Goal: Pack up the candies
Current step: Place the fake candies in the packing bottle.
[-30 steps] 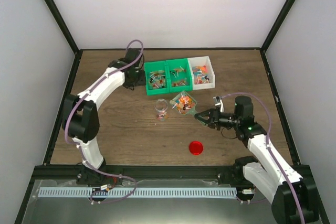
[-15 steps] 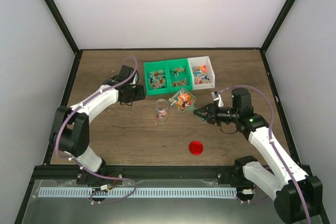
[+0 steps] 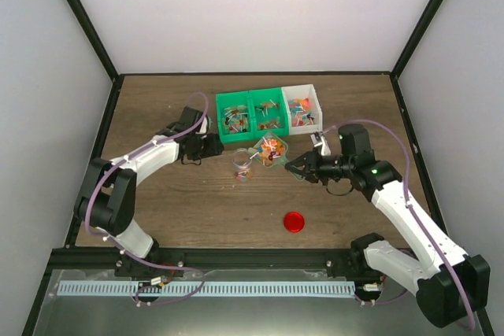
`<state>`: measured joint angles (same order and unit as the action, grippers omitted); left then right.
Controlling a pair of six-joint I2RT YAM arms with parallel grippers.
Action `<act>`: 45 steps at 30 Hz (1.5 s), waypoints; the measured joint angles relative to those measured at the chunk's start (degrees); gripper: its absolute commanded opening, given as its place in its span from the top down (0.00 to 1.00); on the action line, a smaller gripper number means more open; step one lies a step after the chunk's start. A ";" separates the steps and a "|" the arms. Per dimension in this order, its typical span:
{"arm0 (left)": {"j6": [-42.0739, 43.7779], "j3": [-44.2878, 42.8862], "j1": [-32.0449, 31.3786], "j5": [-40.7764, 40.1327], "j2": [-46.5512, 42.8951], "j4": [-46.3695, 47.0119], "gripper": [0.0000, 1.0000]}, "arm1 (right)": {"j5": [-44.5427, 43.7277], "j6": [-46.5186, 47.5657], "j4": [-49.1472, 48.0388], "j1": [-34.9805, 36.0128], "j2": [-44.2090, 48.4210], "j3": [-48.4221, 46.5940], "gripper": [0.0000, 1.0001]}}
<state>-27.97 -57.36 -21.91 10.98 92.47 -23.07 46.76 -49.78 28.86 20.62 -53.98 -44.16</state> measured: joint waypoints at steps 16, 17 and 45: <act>0.52 0.55 0.00 -0.31 0.07 1.11 0.41 | -4.92 2.67 6.69 5.53 -7.91 -9.01 0.99; 0.70 0.55 0.00 -0.31 0.07 1.11 0.41 | -5.16 2.78 7.17 5.66 -8.09 -9.46 0.99; 4.66 0.37 0.00 -1.51 1.14 0.33 0.41 | -11.15 4.15 16.46 8.52 -13.03 -16.63 0.99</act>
<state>-23.31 -56.99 -21.91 9.47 93.60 -22.74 35.62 -45.63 45.32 29.15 -67.00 -60.80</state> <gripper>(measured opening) 0.586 0.099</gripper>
